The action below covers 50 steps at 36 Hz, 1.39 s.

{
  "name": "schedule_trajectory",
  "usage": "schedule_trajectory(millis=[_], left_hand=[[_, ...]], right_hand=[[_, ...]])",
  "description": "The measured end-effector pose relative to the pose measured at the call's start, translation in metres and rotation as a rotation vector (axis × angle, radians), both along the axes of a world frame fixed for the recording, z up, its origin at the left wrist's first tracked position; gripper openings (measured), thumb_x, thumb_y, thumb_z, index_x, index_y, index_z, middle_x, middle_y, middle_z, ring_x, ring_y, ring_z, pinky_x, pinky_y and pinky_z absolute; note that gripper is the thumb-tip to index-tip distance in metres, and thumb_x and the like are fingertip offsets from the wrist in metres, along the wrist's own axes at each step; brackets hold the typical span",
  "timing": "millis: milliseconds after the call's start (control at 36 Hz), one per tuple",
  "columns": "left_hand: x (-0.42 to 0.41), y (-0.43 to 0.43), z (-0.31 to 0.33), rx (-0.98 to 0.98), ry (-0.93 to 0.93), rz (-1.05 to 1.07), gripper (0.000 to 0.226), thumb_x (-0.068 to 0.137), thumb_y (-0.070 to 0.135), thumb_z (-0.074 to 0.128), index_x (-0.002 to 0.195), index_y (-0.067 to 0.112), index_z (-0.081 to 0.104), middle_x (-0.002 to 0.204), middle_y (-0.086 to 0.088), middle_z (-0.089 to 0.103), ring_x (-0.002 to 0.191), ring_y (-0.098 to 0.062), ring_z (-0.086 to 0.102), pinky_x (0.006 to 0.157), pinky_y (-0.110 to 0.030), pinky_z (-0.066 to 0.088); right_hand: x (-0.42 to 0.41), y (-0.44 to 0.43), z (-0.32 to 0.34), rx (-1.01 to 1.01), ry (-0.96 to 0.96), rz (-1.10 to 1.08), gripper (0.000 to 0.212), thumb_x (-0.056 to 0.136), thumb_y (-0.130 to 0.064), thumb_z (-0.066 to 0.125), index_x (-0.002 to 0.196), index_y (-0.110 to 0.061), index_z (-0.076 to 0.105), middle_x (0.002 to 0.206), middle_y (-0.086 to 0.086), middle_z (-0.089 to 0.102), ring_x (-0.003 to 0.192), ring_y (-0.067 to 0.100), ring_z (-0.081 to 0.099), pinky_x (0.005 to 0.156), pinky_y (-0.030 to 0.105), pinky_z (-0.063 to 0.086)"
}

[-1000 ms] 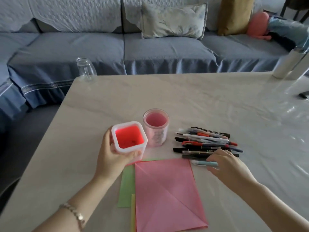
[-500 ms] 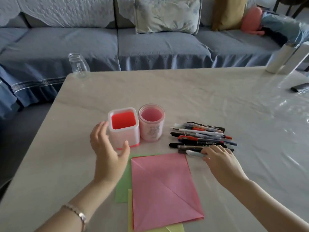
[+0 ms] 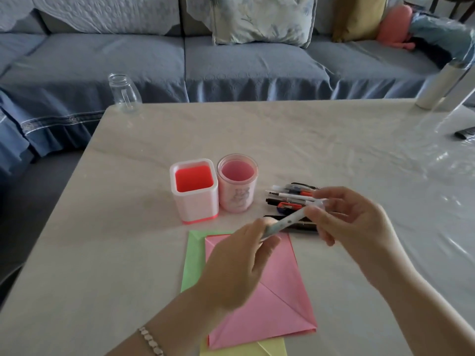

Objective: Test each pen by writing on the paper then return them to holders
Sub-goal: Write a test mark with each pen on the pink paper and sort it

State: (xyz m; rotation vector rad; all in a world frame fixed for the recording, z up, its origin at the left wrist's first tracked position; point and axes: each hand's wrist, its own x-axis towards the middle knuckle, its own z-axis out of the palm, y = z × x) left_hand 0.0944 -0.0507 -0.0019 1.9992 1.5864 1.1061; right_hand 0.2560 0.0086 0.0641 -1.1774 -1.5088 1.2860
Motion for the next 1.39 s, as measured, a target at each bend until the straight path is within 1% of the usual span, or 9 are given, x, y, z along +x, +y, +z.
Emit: schedule_trajectory(millis=[111, 222, 333, 528, 667, 833, 1056, 1194, 1389], left_hand=[[0.003, -0.006, 0.001, -0.052, -0.087, -0.092, 0.029, 0.095, 0.046, 0.029, 0.117, 0.035, 0.045, 0.077, 0.013, 0.055, 0.068, -0.002, 0.049, 0.063, -0.019, 0.041], [0.004, -0.011, 0.010, -0.085, -0.255, -0.144, 0.022, 0.100, 0.023, 0.038, 0.101, 0.018, 0.059, 0.076, 0.018, 0.060, 0.072, -0.002, 0.057, 0.068, -0.014, 0.041], [0.000, -0.017, 0.011, -0.069, -0.211, -0.062, 0.028, 0.098, 0.022, 0.038, 0.075, 0.034, 0.047, 0.065, 0.025, 0.054, 0.059, 0.004, 0.051, 0.057, -0.007, 0.031], [-0.012, -0.022, 0.009, -0.079, -0.173, -0.098, 0.018, 0.097, 0.038, 0.036, 0.088, 0.032, 0.051, 0.054, 0.018, 0.053, 0.041, -0.006, 0.041, 0.046, -0.011, 0.025], [-0.031, -0.029, 0.003, -0.092, -0.031, -0.049, 0.027, 0.091, 0.057, 0.027, 0.089, 0.034, 0.039, 0.057, 0.008, 0.050, 0.049, -0.007, 0.045, 0.048, -0.015, 0.029], [-0.083, -0.022, -0.043, -0.096, 0.156, 0.514, 0.005, 0.091, 0.015, 0.044, 0.090, 0.010, 0.046, 0.070, -0.007, 0.054, 0.066, -0.030, 0.056, 0.058, -0.027, 0.030], [-0.123, -0.024, -0.094, -0.003, 0.469, 0.605, 0.035, 0.070, -0.003, 0.071, 0.092, 0.012, 0.048, 0.085, -0.014, 0.054, 0.077, -0.036, 0.052, 0.077, -0.035, 0.034], [-0.089, -0.032, -0.082, 0.037, 0.458, 0.337, 0.035, 0.084, 0.020, 0.043, 0.106, 0.002, 0.063, 0.111, -0.015, 0.062, 0.112, -0.028, 0.047, 0.098, -0.036, 0.033], [-0.060, -0.050, -0.098, -0.148, 0.540, 0.025, 0.050, 0.084, 0.045, 0.044, 0.124, 0.017, 0.058, 0.143, -0.008, 0.044, 0.132, -0.022, 0.041, 0.106, -0.041, 0.024]], right_hand=[[-0.022, -0.011, -0.006, -0.155, 0.026, 0.084, 0.032, 0.068, -0.038, 0.062, 0.077, -0.007, 0.059, 0.039, -0.005, 0.041, 0.032, 0.008, 0.032, 0.035, 0.015, 0.025], [-0.048, -0.022, -0.027, -0.078, -0.111, 0.007, 0.032, 0.079, -0.030, 0.067, 0.063, -0.009, 0.049, 0.034, -0.004, 0.042, 0.030, 0.011, 0.035, 0.036, 0.017, 0.028], [-0.061, -0.027, -0.037, -0.089, -0.084, -0.090, 0.039, 0.087, -0.015, 0.056, 0.056, -0.012, 0.033, 0.032, 0.000, 0.035, 0.029, 0.015, 0.032, 0.036, 0.019, 0.026], [-0.064, -0.030, -0.032, -0.079, -0.004, -0.032, 0.038, 0.089, -0.002, 0.050, 0.058, -0.010, 0.029, 0.036, 0.002, 0.029, 0.028, 0.015, 0.028, 0.034, 0.017, 0.021], [-0.062, -0.037, -0.031, -0.013, 0.161, -0.089, 0.036, 0.089, 0.004, 0.048, 0.060, -0.008, 0.031, 0.035, 0.001, 0.030, 0.026, 0.013, 0.030, 0.034, 0.014, 0.023], [-0.052, -0.033, -0.042, -0.053, 0.159, -0.206, 0.020, 0.092, -0.010, 0.050, 0.073, -0.006, 0.043, 0.036, -0.004, 0.039, 0.035, 0.012, 0.039, 0.040, 0.020, 0.030], [-0.051, -0.036, -0.058, -0.176, 0.168, -0.181, 0.017, 0.091, -0.011, 0.049, 0.078, -0.002, 0.056, 0.044, 0.002, 0.048, 0.043, 0.015, 0.049, 0.044, 0.023, 0.036], [-0.052, -0.036, -0.061, -0.183, 0.208, -0.184, 0.024, 0.093, -0.010, 0.045, 0.077, -0.001, 0.061, 0.047, 0.006, 0.056, 0.048, 0.020, 0.052, 0.049, 0.028, 0.039], [-0.056, -0.031, -0.066, -0.225, 0.264, -0.121, 0.024, 0.094, -0.012, 0.043, 0.089, -0.006, 0.066, 0.075, 0.014, 0.071, 0.065, 0.023, 0.068, 0.054, 0.023, 0.053]])
